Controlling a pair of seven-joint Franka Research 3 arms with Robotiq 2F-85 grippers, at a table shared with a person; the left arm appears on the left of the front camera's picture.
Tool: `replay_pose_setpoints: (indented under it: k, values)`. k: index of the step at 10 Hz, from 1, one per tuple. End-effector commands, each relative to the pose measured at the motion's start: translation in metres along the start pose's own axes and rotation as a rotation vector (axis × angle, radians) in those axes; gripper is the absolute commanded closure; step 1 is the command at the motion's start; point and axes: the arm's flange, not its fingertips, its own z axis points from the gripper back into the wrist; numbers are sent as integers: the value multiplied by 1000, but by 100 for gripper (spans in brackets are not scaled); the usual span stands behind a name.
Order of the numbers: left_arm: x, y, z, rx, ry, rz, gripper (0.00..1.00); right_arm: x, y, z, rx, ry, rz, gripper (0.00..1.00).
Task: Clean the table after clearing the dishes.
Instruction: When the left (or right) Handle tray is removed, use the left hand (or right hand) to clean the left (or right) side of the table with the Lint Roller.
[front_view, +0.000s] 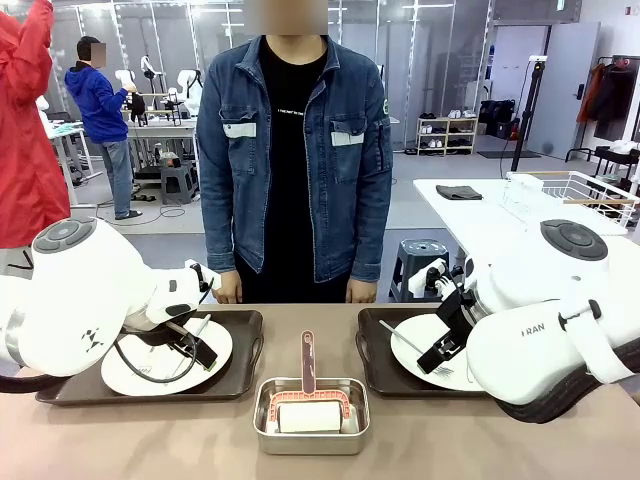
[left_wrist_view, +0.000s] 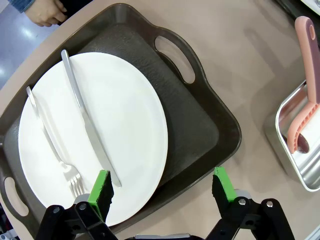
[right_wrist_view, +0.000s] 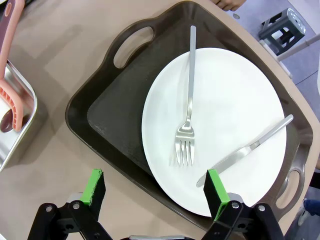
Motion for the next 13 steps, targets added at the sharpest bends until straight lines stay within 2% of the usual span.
replay_pose_setpoints:
  k: [1, 11, 12, 13]
  values:
    - [0, 1, 0, 0, 0, 1, 0, 0, 0, 0, 1, 0, -1, 0]
    - [5, 1, 4, 23, 10, -22, 0, 1, -3, 5, 8, 10, -2, 0]
    - [11, 7, 14, -4, 5, -36, 0, 5, -11, 15, 70, -9, -12, 0]
    - [17, 17, 28, -84, 10, -47, 0, 9, -23, 27, 118, -23, -34, 0]
